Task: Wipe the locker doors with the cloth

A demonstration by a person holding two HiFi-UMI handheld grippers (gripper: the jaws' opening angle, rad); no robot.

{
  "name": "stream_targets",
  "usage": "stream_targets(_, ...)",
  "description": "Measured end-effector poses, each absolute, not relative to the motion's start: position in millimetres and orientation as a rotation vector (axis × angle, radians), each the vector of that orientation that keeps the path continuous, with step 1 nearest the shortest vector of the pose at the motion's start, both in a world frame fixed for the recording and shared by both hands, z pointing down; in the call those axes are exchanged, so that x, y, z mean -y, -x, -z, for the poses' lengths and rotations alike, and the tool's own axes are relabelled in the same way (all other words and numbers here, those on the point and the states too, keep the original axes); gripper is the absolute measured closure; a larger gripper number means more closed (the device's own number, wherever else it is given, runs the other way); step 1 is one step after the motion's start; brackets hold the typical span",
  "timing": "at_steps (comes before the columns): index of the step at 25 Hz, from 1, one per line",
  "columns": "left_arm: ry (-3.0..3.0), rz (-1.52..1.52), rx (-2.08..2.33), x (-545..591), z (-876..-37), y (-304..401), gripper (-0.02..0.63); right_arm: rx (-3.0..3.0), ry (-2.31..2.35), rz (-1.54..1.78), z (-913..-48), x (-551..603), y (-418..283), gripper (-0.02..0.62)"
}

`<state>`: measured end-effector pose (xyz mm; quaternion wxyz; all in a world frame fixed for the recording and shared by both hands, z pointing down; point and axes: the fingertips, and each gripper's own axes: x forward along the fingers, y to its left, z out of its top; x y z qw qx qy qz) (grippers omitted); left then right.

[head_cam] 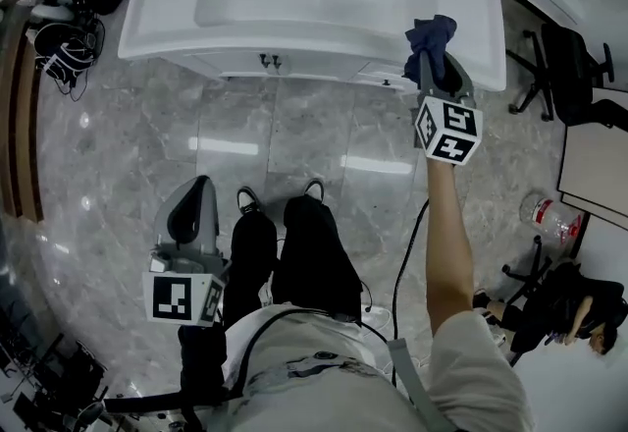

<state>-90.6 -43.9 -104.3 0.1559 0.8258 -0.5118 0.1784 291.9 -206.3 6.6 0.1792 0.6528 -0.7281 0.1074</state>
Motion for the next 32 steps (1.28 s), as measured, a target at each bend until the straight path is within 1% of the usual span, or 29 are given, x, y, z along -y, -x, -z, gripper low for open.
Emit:
stream_targets(3,-2.384,-0.463,1.486,43,87,114,0.604,2.234,-1.757,-0.198,11,168,-186,0.495)
stream_targets(7,-2.392,-0.421,1.524,39,32,160,0.604,2.442,-1.595,-0.019,-1,129,-43,0.496)
stream_targets(10,-2.355,-0.398,1.601,37,-30,209,0.604,2.532,-1.417,0.048,-56,123,48,0.495)
stream_targets(14,-2.285,-0.362,1.73,34,-119,278,0.604,2.58,-1.294,0.106,-145,145,130,0.495)
stream_targets(18,-2.263,-0.275,1.828,32,-206,322,0.604,2.618,-1.206,0.331,-204,180,196,0.495)
stream_targets(22,-2.258,-0.188,1.859,31,-286,341,0.604,2.603,-1.199,0.52,-254,218,244,0.495)
stream_targets(27,-2.279,-0.081,1.877,45,-362,356,0.604,2.519,-1.234,0.699,-295,268,281,0.495)
stream_targets(32,-2.283,-0.074,1.883,54,-409,365,0.604,2.49,-1.341,0.645,-311,309,282,0.495)
